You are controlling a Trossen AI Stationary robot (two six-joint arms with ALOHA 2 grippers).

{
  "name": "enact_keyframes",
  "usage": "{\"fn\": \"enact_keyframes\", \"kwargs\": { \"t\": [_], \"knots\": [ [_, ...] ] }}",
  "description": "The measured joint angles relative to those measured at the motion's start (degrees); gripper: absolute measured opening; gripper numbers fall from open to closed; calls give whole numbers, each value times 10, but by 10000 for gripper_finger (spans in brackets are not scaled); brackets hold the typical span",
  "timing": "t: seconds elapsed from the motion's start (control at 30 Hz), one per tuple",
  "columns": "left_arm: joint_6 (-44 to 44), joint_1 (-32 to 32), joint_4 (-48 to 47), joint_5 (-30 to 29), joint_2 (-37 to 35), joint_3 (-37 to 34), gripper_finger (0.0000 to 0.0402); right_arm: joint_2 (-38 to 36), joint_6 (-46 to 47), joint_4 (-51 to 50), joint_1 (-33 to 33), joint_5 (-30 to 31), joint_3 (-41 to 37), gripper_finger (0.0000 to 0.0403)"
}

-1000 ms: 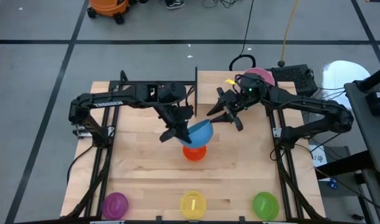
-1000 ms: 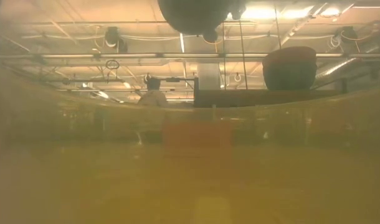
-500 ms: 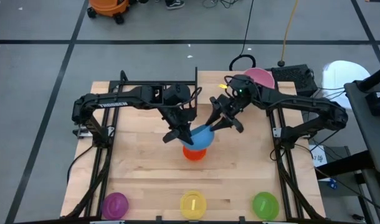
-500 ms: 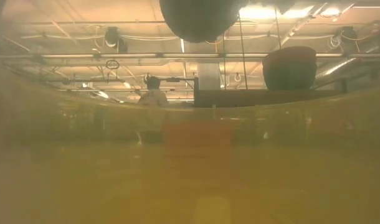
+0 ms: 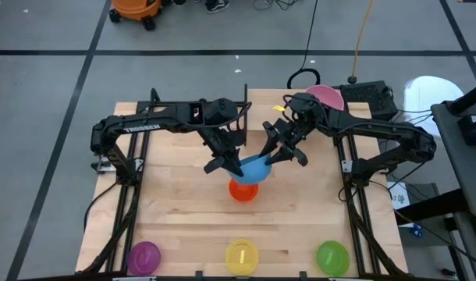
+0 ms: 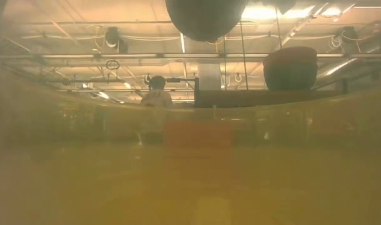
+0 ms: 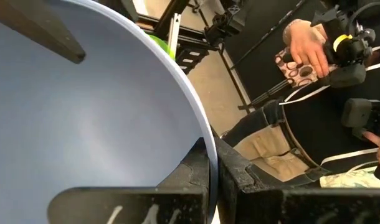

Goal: Place and stack bowls onto a shelf
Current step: Stack the blue bowl inside the pink bowl on the shelf

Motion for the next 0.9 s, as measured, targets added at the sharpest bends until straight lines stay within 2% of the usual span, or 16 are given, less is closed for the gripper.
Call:
{"fn": "enact_keyframes", "kwargs": {
  "t": [0.13,0.33,0.5,0.73,0.9],
  "knots": [
    [5,3,0,-2,0,0,3,0,-5,-1,0,-3,0,108],
    [19,5,-1,-11,-1,0,3,0,-84,-9,2,-20,0,14],
    [22,6,-1,-14,-2,0,7,0,-87,-9,2,-17,-1,7],
    [22,10,18,-35,-11,2,59,-4,-92,-23,2,-4,-2,1],
    [11,18,49,-38,-32,2,78,-3,-97,-33,1,9,-2,0]
  ]
}}
